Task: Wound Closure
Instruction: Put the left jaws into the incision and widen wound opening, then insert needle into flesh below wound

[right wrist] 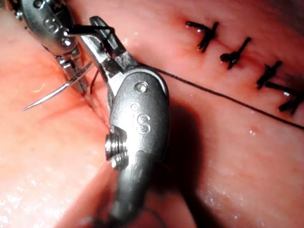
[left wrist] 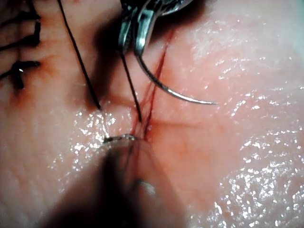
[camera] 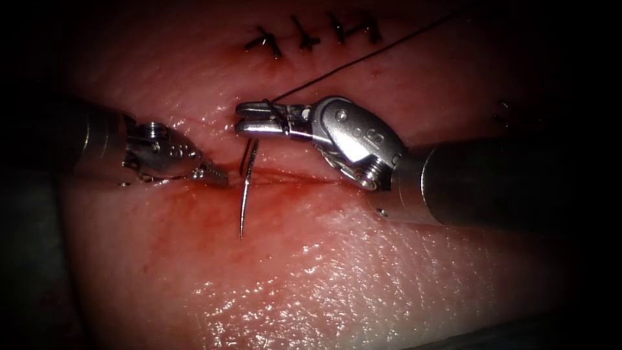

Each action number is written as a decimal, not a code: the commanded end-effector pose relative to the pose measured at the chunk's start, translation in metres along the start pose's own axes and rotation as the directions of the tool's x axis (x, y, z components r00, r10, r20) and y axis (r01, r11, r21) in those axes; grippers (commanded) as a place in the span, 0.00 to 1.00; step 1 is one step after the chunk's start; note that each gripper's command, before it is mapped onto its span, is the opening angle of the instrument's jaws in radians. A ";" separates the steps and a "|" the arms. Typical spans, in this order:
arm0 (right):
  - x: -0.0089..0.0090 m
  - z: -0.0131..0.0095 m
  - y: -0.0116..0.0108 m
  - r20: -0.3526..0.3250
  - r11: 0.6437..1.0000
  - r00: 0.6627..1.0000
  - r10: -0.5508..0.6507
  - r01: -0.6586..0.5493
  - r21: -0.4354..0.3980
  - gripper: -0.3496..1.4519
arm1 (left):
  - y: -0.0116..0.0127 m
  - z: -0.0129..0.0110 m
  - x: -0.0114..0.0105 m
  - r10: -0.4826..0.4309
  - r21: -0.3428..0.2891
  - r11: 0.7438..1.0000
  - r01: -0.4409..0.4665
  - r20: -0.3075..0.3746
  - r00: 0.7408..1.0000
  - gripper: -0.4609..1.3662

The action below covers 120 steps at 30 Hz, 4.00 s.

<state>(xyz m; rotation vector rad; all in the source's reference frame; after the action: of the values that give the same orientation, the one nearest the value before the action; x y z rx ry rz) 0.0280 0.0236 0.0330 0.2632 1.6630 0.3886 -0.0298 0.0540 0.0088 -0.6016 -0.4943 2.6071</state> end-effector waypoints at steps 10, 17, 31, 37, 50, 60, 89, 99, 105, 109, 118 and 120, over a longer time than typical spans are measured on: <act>-0.0001 0.0000 -0.0001 0.001 1.000 1.000 0.000 0.000 0.001 0.00 | 0.0000 0.0017 -0.0014 0.041 -0.046 0.998 -0.036 0.112 0.993 0.06; -0.0001 0.0000 -0.0001 0.001 1.000 1.000 0.000 0.000 0.001 0.00 | 0.0004 0.0017 -0.0019 0.021 -0.087 0.996 -0.010 0.127 0.992 0.22; -0.0006 0.0003 0.0004 0.034 0.999 0.999 -0.042 0.043 -0.009 0.00 | 0.0008 0.0010 -0.0015 -0.018 -0.083 0.996 0.029 0.137 0.990 0.84; -0.0011 0.0009 0.0010 0.091 0.986 0.983 -0.161 0.164 -0.026 0.00 | 0.0009 0.0010 -0.0016 -0.029 -0.082 0.996 0.041 0.137 0.990 0.80; -0.0014 0.0021 0.0015 0.088 0.921 0.921 -0.379 0.385 -0.061 0.00 | 0.0010 0.0010 -0.0017 -0.034 -0.081 0.996 0.045 0.137 0.990 0.66; -0.0024 0.0037 0.0007 0.066 0.905 0.906 -0.418 0.421 -0.053 0.00 | 0.0010 0.0010 -0.0018 -0.039 -0.080 0.996 0.050 0.135 0.990 0.64; -0.0055 0.0054 -0.0022 -0.017 0.860 0.860 -0.510 0.510 -0.005 0.00 | 0.0010 -0.0015 -0.0012 -0.107 -0.078 0.991 0.113 0.089 0.990 0.65; -0.0058 0.0052 -0.0020 -0.004 0.866 0.866 -0.499 0.499 -0.011 0.00 | 0.0018 -0.0032 -0.0003 -0.125 -0.059 0.990 0.131 0.100 0.987 0.58; -0.0058 0.0053 -0.0018 0.000 0.869 0.869 -0.495 0.495 -0.013 0.00 | 0.0026 -0.0052 0.0004 -0.125 -0.044 0.991 0.130 0.109 0.986 0.52; -0.0057 0.0053 -0.0017 0.004 0.871 0.871 -0.492 0.492 -0.013 0.00 | 0.0031 -0.0071 0.0011 -0.125 -0.019 0.992 0.126 0.072 0.990 0.42; -0.0056 0.0052 -0.0014 0.008 0.872 0.872 -0.489 0.489 -0.013 0.00 | 0.0047 -0.0093 0.0014 -0.102 -0.002 0.995 0.103 0.076 0.992 0.39; -0.0057 0.0052 -0.0013 0.014 0.876 0.876 -0.482 0.482 -0.014 0.00 | 0.0051 -0.0096 0.0014 -0.094 0.003 0.996 0.095 0.080 0.992 0.36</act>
<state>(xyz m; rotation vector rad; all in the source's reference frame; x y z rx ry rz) 0.0339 0.0208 0.0370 -0.1672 1.6478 0.0208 -0.0280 0.0525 -0.0021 -0.4627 -0.5260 2.5474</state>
